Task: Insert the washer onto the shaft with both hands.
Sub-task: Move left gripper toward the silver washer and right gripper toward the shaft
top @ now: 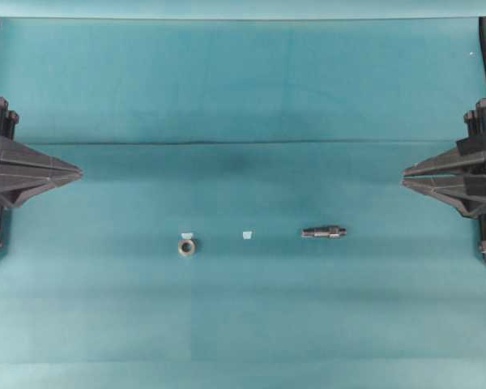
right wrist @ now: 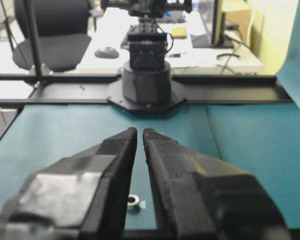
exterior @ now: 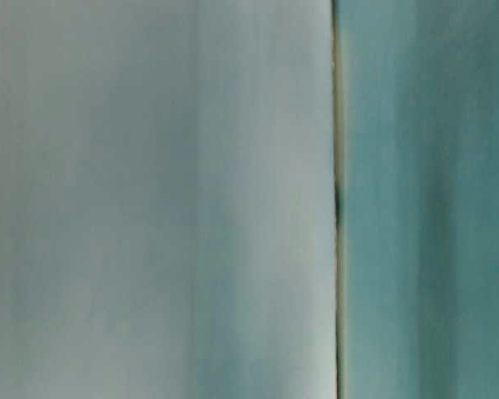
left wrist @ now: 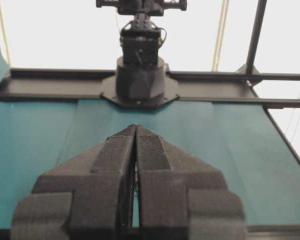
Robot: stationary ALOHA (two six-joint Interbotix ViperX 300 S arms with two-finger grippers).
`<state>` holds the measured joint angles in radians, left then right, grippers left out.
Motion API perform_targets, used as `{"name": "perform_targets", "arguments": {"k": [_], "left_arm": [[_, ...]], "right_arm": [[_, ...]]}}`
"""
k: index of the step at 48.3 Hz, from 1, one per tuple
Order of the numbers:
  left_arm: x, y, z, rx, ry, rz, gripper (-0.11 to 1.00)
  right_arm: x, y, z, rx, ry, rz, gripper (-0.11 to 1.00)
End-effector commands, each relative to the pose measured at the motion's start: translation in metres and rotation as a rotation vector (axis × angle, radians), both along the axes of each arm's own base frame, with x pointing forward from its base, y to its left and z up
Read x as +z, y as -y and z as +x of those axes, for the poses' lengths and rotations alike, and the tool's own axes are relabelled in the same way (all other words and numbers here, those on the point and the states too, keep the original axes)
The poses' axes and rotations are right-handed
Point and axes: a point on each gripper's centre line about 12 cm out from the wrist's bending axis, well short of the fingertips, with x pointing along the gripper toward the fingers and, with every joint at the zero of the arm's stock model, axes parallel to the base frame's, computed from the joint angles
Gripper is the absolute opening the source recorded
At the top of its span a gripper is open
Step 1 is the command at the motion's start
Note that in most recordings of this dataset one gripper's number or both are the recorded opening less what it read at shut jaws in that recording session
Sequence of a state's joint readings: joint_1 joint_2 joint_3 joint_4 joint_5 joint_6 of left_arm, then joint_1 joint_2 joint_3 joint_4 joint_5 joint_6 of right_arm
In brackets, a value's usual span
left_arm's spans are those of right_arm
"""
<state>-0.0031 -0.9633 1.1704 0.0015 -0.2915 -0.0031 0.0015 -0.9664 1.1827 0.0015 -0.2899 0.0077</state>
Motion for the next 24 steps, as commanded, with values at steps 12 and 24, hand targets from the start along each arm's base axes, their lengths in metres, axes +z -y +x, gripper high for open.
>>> {"name": "perform_targets", "arguments": {"k": [12, 24], "left_arm": [[-0.006, 0.004, 0.024, -0.014, -0.248, -0.066, 0.02], [-0.015, 0.015, 0.04, -0.057, -0.334, -0.07, 0.02]], "right_arm": [[-0.006, 0.005, 0.007, -0.027, -0.185, 0.097, -0.09], [-0.019, 0.004, 0.017, -0.037, -0.41, 0.169, -0.1]]}}
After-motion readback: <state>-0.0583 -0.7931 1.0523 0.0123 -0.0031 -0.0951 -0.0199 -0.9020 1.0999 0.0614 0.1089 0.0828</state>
